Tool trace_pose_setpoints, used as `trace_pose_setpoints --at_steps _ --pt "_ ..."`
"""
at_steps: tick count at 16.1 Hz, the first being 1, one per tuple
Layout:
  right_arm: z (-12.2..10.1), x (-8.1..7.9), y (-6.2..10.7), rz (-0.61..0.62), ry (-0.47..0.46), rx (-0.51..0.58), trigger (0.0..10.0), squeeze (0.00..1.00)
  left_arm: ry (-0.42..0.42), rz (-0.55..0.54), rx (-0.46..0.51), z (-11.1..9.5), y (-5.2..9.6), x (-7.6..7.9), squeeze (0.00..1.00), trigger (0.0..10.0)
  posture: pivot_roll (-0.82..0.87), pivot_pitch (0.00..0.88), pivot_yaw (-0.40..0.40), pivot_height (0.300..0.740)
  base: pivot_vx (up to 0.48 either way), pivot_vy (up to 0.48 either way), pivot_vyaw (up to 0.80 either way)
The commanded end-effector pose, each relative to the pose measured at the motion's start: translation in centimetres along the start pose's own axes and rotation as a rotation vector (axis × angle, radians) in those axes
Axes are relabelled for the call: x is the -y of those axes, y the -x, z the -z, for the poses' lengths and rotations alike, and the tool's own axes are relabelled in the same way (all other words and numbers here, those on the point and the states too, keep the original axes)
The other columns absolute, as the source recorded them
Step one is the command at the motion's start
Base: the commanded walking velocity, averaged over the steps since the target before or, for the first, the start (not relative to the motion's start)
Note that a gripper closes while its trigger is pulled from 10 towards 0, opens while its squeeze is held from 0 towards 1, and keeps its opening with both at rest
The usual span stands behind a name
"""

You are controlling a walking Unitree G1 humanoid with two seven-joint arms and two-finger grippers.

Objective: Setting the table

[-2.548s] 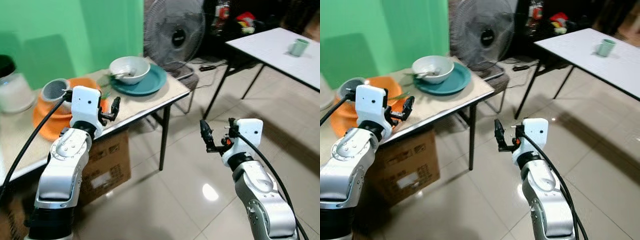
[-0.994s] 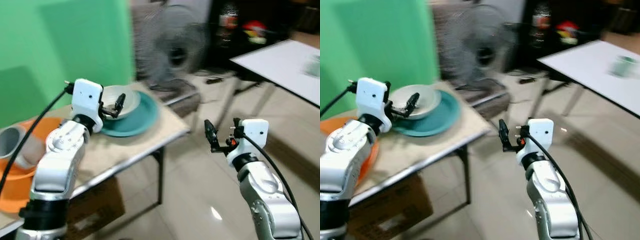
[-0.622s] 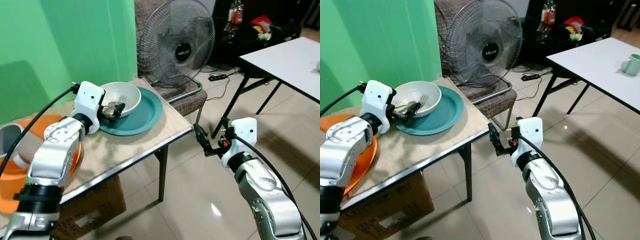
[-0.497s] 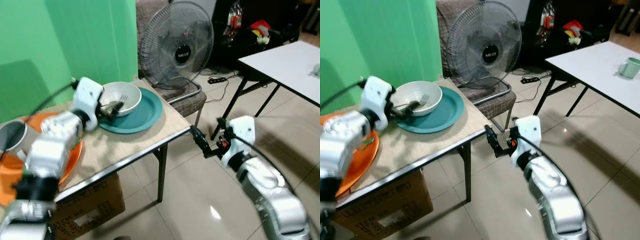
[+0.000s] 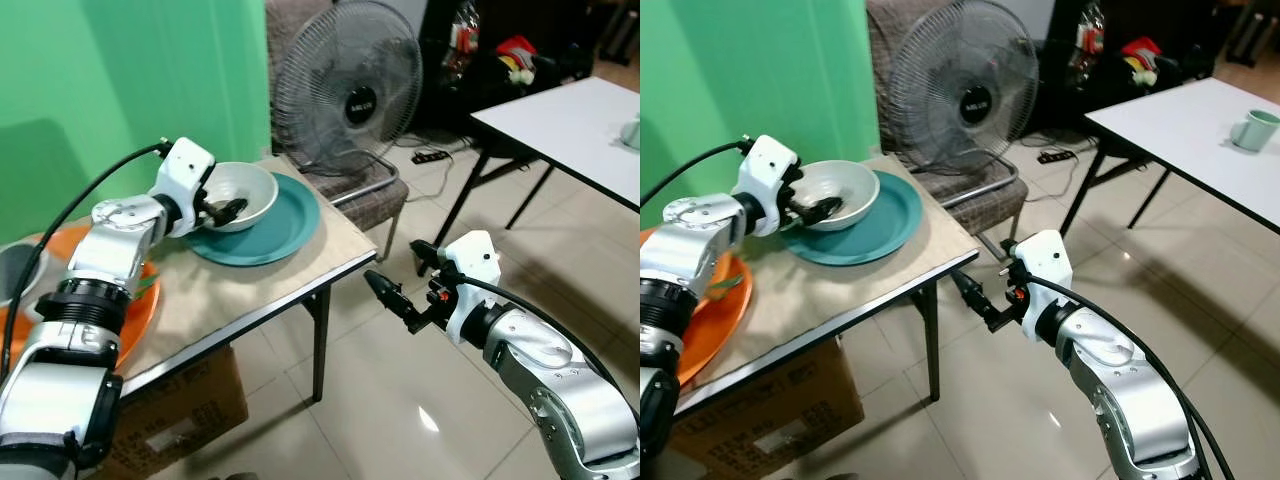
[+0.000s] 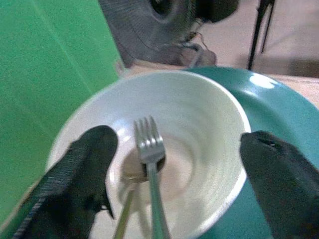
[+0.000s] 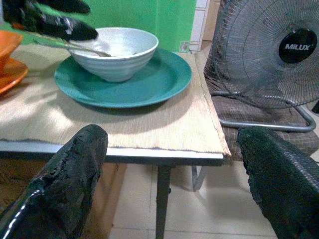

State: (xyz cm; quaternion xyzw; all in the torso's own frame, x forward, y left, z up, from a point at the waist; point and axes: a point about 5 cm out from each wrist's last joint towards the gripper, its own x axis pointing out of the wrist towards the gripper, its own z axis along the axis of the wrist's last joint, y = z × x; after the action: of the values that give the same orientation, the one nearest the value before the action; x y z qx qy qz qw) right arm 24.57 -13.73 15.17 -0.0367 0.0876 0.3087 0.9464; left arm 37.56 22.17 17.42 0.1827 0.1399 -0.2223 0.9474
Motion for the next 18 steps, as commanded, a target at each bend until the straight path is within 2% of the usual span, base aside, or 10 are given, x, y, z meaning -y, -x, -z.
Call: trace_pose_setpoints --at_steps 1,2,5,6,9,14,18 --pt "-0.4 -0.4 0.1 -0.029 -0.001 -0.008 10.0 0.00 -0.005 0.027 -0.021 -0.6 -0.4 -0.2 0.00 0.0 0.00 0.000 -0.022 0.740 0.000 0.000 0.00" --pt "-0.4 -0.5 0.1 -0.038 -0.006 -0.014 10.0 0.00 0.004 0.044 -0.039 -0.7 -0.6 -0.3 0.00 0.0 0.00 0.000 -0.021 0.740 0.000 0.000 0.00" --pt "-0.2 -0.7 0.6 -0.052 -0.015 -0.046 10.0 0.00 -0.053 0.089 -0.114 -1.1 -1.2 -0.4 0.00 0.0 -0.01 0.000 -0.010 0.740 0.000 0.000 0.00" --pt "-0.2 -0.7 0.6 -0.052 -0.015 -0.046 10.0 0.00 -0.053 0.089 -0.114 -1.1 -1.2 -0.4 0.00 0.0 -0.01 0.000 -0.010 0.740 0.000 0.000 0.00" --pt "0.2 -1.0 1.5 -0.062 -0.041 -0.114 10.0 0.00 -0.070 0.053 -0.203 -0.9 -1.6 -0.7 0.00 0.0 -0.04 0.000 0.008 0.740 0.000 0.000 0.00" --pt "0.3 -1.3 1.8 -0.071 -0.052 -0.145 10.0 0.00 -0.074 0.056 -0.273 -0.6 -1.4 -1.0 0.00 0.0 -0.05 0.000 0.009 0.740 0.000 0.000 0.00" --pt "0.2 -1.4 1.7 -0.083 -0.054 -0.164 10.0 0.00 -0.116 0.041 -0.348 0.0 -1.2 -1.2 0.00 0.0 -0.05 0.000 0.014 0.740 0.000 0.000 0.00"
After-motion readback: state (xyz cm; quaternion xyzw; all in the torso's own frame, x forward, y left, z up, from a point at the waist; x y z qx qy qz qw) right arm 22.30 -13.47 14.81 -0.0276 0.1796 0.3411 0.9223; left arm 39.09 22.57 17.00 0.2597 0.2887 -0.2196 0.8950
